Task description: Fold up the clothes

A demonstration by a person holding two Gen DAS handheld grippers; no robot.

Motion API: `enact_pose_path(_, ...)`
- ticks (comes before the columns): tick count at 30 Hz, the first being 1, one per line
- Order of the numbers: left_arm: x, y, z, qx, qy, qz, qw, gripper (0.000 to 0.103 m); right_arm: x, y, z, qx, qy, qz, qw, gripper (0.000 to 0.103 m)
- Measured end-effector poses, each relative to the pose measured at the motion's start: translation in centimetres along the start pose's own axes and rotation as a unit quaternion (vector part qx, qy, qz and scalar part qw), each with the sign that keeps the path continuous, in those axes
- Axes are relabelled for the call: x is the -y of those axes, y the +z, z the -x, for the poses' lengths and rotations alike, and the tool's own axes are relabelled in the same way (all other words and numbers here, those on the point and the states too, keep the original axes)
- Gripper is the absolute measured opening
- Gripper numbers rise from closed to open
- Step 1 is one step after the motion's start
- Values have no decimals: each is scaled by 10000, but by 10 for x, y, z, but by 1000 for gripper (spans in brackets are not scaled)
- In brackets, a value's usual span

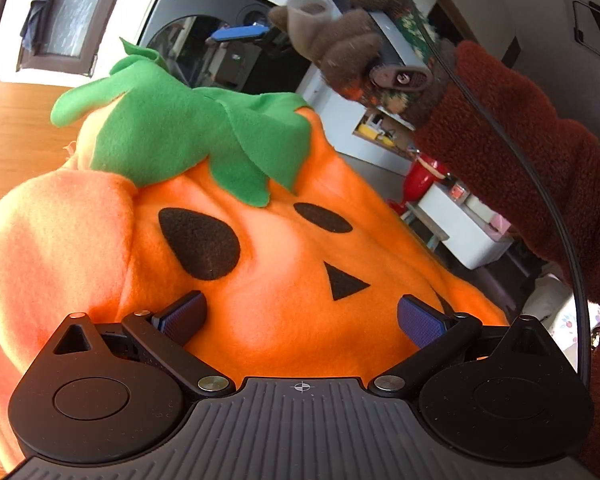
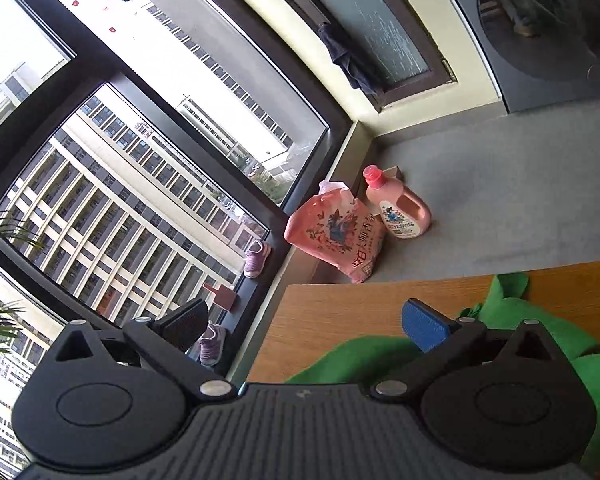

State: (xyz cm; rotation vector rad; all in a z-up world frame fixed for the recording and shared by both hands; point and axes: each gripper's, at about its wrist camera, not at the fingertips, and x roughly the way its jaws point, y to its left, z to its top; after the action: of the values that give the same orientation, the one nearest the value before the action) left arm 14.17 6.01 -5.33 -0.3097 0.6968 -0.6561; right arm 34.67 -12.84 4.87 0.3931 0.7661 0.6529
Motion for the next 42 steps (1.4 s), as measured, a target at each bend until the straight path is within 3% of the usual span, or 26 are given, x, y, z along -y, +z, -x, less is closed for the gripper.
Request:
enact_pose_path(3,-1,10,3,-97,-15,95,9999,103,3,-30,49,376,-669,930,9927,103)
enact_pose_path(5,-7,27,12,-75,-287,315,9991,103,6,-51,76,617,-1089,1474,9811,103)
enact_pose_path(7,-12,48,19,64,-667,535,9963,103,13,-68,93,887,-1331,1658,9731,103)
enact_pose_path(9,-16,74,23,241,-927,728,9927,103,24,-74,104,856,-1276,1546,9760,103)
enact_pose_path(10,-19,85,23,336,-883,790,9924,103,29,-75,108,880,-1168,1416,9791,103)
enact_pose_path(13,-34,114,19,645,-284,964,9928,103,43,-80,123,1029,-961,1117,9837,103)
enact_pose_path(15,-53,124,8,539,34,1353,9893,103,45,-86,116,1019,-1376,1354,9759,103)
enact_pose_path(18,-67,132,-14,193,745,1157,9903,103,41,-99,92,920,-2358,2218,9417,103)
enact_pose_path(20,-61,140,-34,-51,1661,278,9857,103,41,-102,69,772,-2786,2740,9173,103)
enact_pose_path(22,-60,149,-56,-211,2535,-491,9659,103,44,-104,45,579,-3209,3172,8905,103)
enact_pose_path(24,-63,159,-76,-259,3276,-1162,9373,103,51,-109,11,339,-3969,3675,8404,103)
enact_pose_path(25,-64,164,-84,-258,3581,-1358,9234,103,54,-111,1,286,-4190,3854,8216,103)
enact_pose_path(26,-65,169,-86,-213,3757,-1419,9156,103,58,-114,-8,225,-4342,4004,8066,103)
enact_pose_path(27,-66,174,-86,-155,3894,-1449,9094,103,59,-113,-6,248,-4321,3933,8111,103)
enact_pose_path(28,-65,179,-81,-74,3910,-1423,9093,103,59,-110,-2,285,-4271,3824,8189,103)
enact_pose_path(30,-66,186,-65,118,3684,-1189,9220,103,60,-105,7,360,-4167,3604,8338,103)
enact_pose_path(32,-70,191,-37,423,3058,-755,9482,103,53,-96,27,680,-3934,3327,8543,103)
enact_pose_path(34,-75,194,-21,617,2078,-395,9754,103,44,-79,55,1067,-3471,2870,8865,103)
enact_pose_path(35,-77,193,-20,697,1321,-209,9886,103,43,-69,61,1128,-3089,2584,9084,103)
enact_pose_path(37,-81,187,-22,710,-14,179,9973,103,44,-50,69,1122,-2105,1859,9532,103)
enact_pose_path(39,-87,181,-37,465,-731,507,9950,103,52,-37,62,894,-1108,929,9854,103)
enact_pose_path(40,-87,176,-47,382,-702,535,9954,103,58,-34,56,770,-717,442,9935,103)
enact_pose_path(42,-91,169,-61,272,-229,447,9984,103,70,-36,41,584,-234,-241,9977,103)
